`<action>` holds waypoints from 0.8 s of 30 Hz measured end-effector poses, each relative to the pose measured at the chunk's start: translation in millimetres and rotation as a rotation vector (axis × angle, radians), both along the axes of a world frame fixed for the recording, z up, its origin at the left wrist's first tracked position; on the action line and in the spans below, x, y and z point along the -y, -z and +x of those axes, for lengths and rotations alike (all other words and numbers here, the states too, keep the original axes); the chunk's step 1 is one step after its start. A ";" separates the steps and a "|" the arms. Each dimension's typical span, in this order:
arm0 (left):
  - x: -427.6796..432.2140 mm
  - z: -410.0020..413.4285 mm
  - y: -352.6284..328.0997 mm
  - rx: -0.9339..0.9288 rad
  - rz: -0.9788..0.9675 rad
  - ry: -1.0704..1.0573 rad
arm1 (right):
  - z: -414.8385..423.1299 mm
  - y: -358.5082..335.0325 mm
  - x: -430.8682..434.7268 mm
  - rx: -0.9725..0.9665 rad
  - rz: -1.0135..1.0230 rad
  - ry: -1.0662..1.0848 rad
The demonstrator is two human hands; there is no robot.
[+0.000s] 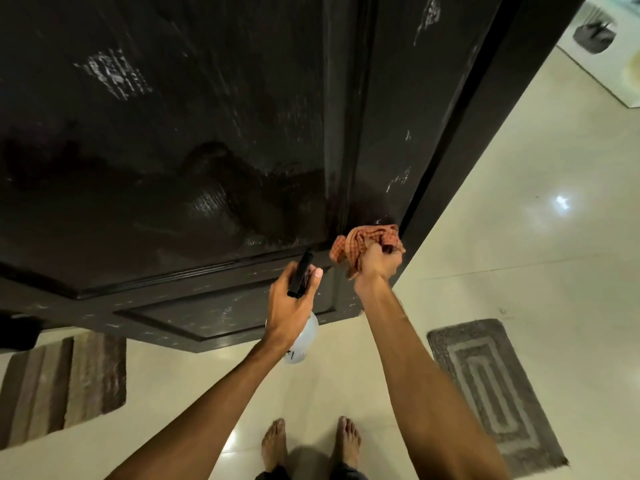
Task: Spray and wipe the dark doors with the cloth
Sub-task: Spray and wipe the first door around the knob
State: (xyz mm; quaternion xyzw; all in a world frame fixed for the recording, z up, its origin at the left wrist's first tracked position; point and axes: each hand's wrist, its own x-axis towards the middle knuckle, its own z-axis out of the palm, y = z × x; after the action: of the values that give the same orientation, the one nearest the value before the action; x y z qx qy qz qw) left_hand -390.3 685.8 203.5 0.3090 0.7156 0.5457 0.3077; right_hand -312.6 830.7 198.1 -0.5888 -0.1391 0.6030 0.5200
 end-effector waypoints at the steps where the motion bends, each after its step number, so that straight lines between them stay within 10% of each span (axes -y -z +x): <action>1: -3.9 3.0 -1.1 0.013 -0.005 0.007 | 5.9 -7.4 -4.4 -0.051 0.124 -0.013; 8: -13.8 16.9 2.7 0.017 -0.012 0.009 | 14.1 10.7 -9.0 0.011 -0.005 -0.136; 13: -27.1 11.5 -6.3 0.007 0.017 -0.009 | 12.5 -10.2 -19.4 0.073 0.385 -0.148; 17: -22.5 16.8 -4.5 -0.001 0.013 -0.031 | 12.4 6.6 -15.6 0.072 0.019 -0.074; 22: -33.3 12.6 -10.7 0.013 0.039 -0.061 | 11.6 -31.0 -25.4 0.035 0.482 -0.265; 24: -30.9 15.8 -4.3 0.003 0.030 -0.067 | 7.7 -21.7 -21.9 0.095 0.382 -0.195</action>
State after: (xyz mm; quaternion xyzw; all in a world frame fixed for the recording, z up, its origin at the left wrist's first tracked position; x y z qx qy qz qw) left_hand -374.5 716.7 207.8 0.2886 0.7168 0.5667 0.2858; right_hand -304.8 852.5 219.8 -0.4914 -0.3314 0.5845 0.5541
